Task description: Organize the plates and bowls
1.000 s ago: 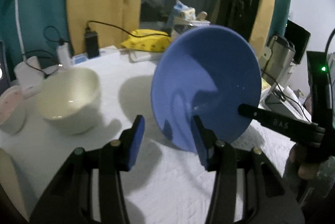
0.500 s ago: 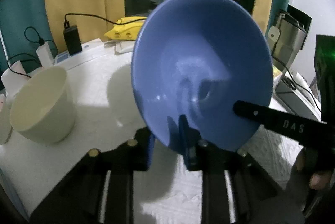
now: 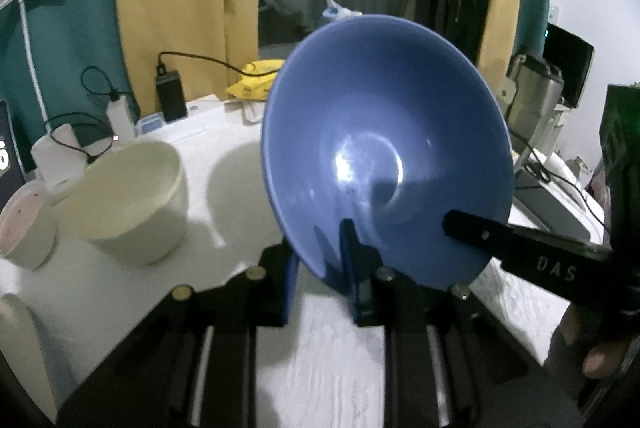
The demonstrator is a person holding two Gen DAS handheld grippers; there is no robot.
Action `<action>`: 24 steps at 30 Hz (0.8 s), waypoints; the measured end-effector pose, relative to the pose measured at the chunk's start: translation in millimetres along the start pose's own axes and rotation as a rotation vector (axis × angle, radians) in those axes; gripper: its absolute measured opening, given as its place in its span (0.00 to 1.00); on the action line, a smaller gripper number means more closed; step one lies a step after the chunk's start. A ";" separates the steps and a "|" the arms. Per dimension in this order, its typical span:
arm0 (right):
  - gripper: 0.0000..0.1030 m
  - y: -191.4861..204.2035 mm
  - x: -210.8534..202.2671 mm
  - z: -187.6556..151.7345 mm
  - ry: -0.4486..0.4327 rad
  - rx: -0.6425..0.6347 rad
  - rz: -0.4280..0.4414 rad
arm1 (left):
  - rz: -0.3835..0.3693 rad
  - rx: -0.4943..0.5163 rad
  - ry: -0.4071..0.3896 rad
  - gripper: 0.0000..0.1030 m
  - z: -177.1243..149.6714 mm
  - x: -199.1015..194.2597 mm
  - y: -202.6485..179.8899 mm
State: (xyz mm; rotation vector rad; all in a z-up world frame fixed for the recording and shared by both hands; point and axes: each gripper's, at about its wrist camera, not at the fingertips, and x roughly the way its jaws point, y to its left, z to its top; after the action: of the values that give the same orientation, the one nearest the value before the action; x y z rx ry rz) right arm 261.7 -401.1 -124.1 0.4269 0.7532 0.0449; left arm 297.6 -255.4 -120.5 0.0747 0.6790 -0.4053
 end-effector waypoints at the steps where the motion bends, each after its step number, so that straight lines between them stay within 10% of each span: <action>1: 0.16 3.5 -3.2 -2.6 -0.001 -0.003 0.002 | -0.001 -0.005 -0.006 0.19 -2.4 -6.0 1.8; 24: 0.16 85.3 -42.4 -76.8 0.077 -0.122 0.029 | 0.032 -0.130 0.005 0.19 -73.6 -109.1 58.4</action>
State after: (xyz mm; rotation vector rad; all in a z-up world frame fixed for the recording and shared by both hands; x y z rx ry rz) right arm 188.7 -303.7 -112.8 0.3210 0.8151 0.1347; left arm 199.7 -150.0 -113.4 -0.0361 0.7069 -0.3292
